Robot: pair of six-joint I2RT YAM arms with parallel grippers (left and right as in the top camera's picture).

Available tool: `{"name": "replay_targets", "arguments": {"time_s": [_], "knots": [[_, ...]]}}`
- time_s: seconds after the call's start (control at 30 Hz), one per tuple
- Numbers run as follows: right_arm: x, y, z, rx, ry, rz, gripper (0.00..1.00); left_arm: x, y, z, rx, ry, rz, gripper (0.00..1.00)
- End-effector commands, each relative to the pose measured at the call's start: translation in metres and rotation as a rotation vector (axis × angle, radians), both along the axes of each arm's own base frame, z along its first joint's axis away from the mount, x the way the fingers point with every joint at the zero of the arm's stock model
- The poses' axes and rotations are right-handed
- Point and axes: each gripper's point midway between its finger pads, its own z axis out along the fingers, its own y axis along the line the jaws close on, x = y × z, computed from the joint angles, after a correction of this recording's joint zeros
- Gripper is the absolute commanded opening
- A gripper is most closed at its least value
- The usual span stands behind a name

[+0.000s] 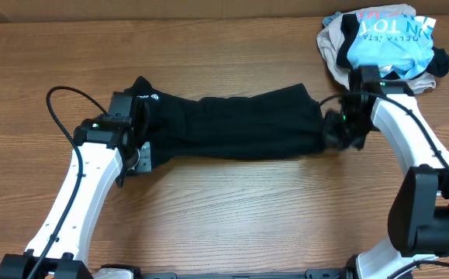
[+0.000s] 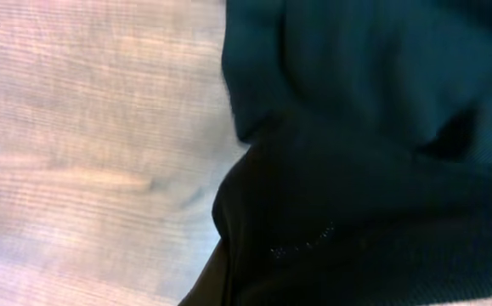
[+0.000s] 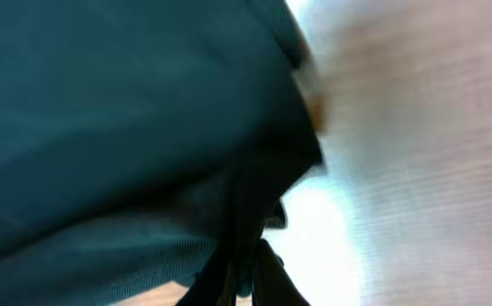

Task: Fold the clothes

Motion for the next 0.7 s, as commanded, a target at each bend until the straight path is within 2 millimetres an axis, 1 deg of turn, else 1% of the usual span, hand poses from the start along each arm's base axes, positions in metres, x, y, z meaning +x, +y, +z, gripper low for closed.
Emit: {"name": "replay_targets", "arguments": {"time_s": [0.0,0.1,0.2,0.3,0.33,0.37,0.4,0.43,0.47,0.5,0.53,0.6,0.67], "knots": [[0.033,0.011,0.028,0.0,-0.171,0.04,0.13,0.008,0.006,-0.003,0.014,-0.045,0.038,0.04],[0.052,0.024,0.031,0.004,-0.255,0.072,0.21,0.024,0.011,-0.008,0.044,-0.106,0.046,0.04],[0.063,0.038,0.03,0.009,-0.296,0.099,0.28,0.04,0.014,-0.015,0.065,-0.156,0.053,0.04],[0.07,0.045,0.027,0.009,-0.318,0.113,0.31,0.059,0.014,-0.026,0.075,-0.188,0.057,0.12],[0.073,0.044,0.025,0.003,-0.323,0.107,0.33,0.067,0.014,-0.031,0.076,-0.203,0.058,0.19],[0.075,0.043,0.025,-0.002,-0.33,0.105,0.35,0.075,0.014,-0.036,0.08,-0.219,0.06,0.34],[0.076,0.041,0.025,-0.01,-0.332,0.102,0.38,0.083,0.015,-0.041,0.09,-0.233,0.064,0.54],[0.076,0.038,0.025,-0.024,-0.331,0.09,0.45,0.09,0.016,-0.047,0.1,-0.246,0.064,0.7],[0.076,0.034,0.024,-0.037,-0.328,0.076,0.51,0.096,0.017,-0.052,0.11,-0.252,0.061,0.85],[0.076,0.029,0.023,-0.043,-0.321,0.06,0.56,0.099,0.018,-0.057,0.113,-0.253,0.063,0.94],[0.075,0.025,0.023,-0.044,-0.313,0.051,0.58,0.102,0.019,-0.061,0.112,-0.253,0.068,1.0],[0.072,0.016,0.02,-0.048,-0.294,0.031,0.61,0.103,0.023,-0.066,0.1,-0.246,0.082,1.0],[0.068,0.006,0.017,-0.053,-0.271,0.012,0.63,0.104,0.029,-0.065,0.075,-0.242,0.101,1.0]]}}
